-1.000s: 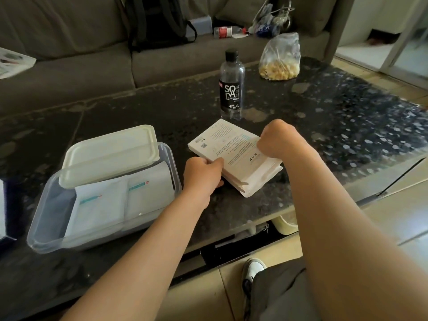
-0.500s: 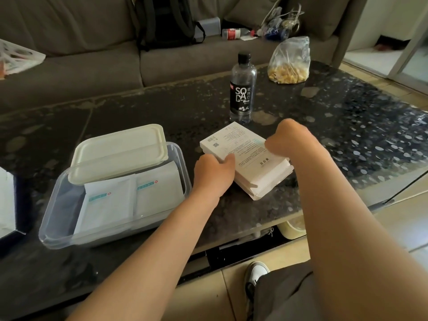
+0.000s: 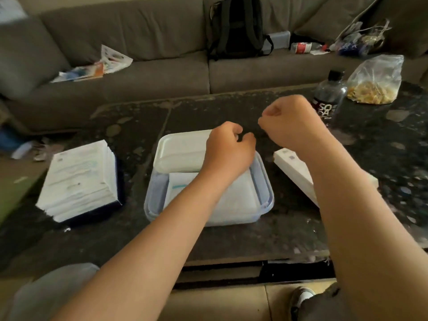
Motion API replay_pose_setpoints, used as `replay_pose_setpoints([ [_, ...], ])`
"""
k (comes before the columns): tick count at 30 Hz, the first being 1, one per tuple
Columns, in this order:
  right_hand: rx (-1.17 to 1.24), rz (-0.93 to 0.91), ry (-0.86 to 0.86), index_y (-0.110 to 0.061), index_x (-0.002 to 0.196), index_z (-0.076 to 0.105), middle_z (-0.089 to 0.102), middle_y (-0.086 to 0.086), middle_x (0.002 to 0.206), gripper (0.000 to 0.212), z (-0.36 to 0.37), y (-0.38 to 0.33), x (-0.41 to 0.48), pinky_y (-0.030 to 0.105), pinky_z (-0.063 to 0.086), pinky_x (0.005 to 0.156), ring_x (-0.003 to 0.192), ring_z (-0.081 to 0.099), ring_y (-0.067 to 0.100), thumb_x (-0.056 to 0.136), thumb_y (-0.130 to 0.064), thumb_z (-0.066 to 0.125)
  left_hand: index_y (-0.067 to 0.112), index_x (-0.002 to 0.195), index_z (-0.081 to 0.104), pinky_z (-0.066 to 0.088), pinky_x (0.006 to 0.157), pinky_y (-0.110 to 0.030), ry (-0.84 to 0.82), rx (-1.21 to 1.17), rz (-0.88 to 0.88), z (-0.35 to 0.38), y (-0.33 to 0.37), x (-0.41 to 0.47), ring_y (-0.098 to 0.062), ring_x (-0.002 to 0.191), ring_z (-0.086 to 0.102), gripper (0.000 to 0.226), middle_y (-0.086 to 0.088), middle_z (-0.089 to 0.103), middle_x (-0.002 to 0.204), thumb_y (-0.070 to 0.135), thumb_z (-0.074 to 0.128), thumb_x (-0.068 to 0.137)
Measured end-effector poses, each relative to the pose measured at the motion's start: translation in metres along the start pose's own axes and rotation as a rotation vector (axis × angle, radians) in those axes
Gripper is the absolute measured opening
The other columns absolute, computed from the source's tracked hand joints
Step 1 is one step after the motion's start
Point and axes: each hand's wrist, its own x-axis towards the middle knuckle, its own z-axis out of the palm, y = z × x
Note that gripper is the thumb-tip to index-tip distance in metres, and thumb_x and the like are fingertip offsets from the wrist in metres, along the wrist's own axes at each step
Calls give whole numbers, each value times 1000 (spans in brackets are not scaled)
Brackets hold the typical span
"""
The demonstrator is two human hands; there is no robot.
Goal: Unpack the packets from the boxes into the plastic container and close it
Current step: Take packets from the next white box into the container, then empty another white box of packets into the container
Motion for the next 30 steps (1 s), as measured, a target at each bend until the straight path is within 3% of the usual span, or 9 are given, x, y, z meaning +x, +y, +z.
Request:
replay_pose_setpoints([
  [3,32,-72,-24,-22,108,71,66,-1,94,14,31,-32,-3,21,45,61,78,59,10,97,-23,63,19,130,64,58,96,-39,104,-31,-41,-50,-27,7,-21,111,66,31,-1,67,124,28,62,100],
  [7,31,-170,-109,-18,99,70,65,-3,85,9,76,-70,-15,28,48,72,76,59,11,96,-19,62,19,126,65,46,74,-19,236,82,-74,-117,-68,10,-14,108,62,27,4,65,121,28,63,101],
  [13,-35,-287,-234,-24,111,70,68,-4,102,17,135,-112,-35,24,50,70,84,62,15,96,-23,61,21,134,60,41,90,-30,408,306,-192,-199,-128,9,-19,117,54,33,-2,49,137,32,59,103],
  [17,-46,-363,-343,-19,117,69,70,-1,107,24,165,-133,-56,32,53,88,101,65,21,95,-22,59,16,135,61,42,108,-38,518,379,-294,-236,-167,10,-32,130,52,39,-11,48,143,32,62,100],
  [20,-69,-396,-434,-19,127,62,70,-1,110,30,184,-144,-72,31,53,90,101,64,20,97,-23,57,14,144,55,42,111,-41,489,407,-360,-250,-183,9,-34,132,50,46,-13,47,144,33,59,102],
  [23,-86,-408,-537,-21,135,55,68,-1,117,36,202,-155,-83,32,52,91,104,63,20,99,-21,55,15,145,52,45,105,-42,419,450,-393,-259,-195,9,-33,128,53,47,-12,52,142,37,54,103],
  [28,-61,-452,-718,-29,150,36,49,-7,149,50,222,-164,-90,25,45,94,132,52,21,102,-22,49,17,139,54,44,89,-34,387,402,-407,-268,-206,7,-28,123,59,38,-5,62,137,33,53,105],
  [30,-51,-449,-787,-30,156,24,41,-8,155,57,227,-164,-91,27,42,103,140,44,20,104,-23,47,19,138,54,44,87,-33,376,374,-409,-270,-207,6,-26,122,59,34,-3,62,138,29,52,106],
])
